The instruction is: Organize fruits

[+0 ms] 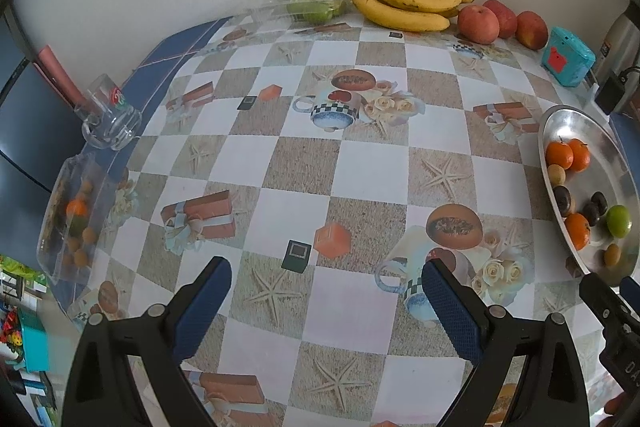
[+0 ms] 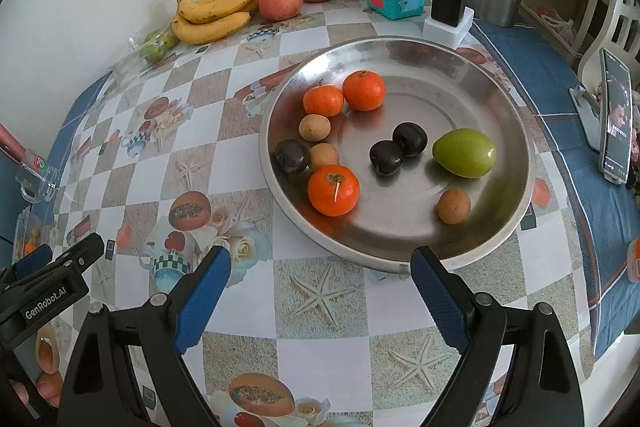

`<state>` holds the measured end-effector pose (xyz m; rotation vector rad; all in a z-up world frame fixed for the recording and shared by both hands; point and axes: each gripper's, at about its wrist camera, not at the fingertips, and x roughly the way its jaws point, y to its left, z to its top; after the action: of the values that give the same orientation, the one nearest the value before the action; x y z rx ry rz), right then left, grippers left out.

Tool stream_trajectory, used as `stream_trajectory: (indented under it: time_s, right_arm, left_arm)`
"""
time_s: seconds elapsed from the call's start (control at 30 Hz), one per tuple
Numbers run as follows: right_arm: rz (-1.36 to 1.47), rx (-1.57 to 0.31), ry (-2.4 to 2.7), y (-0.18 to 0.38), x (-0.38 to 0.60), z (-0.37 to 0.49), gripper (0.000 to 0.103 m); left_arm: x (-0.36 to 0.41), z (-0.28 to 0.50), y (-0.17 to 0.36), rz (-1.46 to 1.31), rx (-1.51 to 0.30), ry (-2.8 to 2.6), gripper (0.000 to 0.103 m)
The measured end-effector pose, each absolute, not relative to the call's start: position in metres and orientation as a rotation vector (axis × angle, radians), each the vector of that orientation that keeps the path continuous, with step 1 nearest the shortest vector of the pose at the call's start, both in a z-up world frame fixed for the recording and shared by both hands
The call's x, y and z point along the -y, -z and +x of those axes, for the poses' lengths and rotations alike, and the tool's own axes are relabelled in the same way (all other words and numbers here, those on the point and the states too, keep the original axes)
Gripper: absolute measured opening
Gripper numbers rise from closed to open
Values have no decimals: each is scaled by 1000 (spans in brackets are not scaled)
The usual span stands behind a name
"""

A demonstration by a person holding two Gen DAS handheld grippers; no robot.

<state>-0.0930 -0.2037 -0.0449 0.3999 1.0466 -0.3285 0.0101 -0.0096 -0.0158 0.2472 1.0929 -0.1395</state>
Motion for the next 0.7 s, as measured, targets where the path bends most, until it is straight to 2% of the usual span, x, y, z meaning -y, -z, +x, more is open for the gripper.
stream_trajectory:
  time_s: [0.7]
  right_arm:
    - [395, -1049, 326, 47, 202, -93, 92]
  left_arm:
    - [8, 11, 19, 241, -1110, 132, 98]
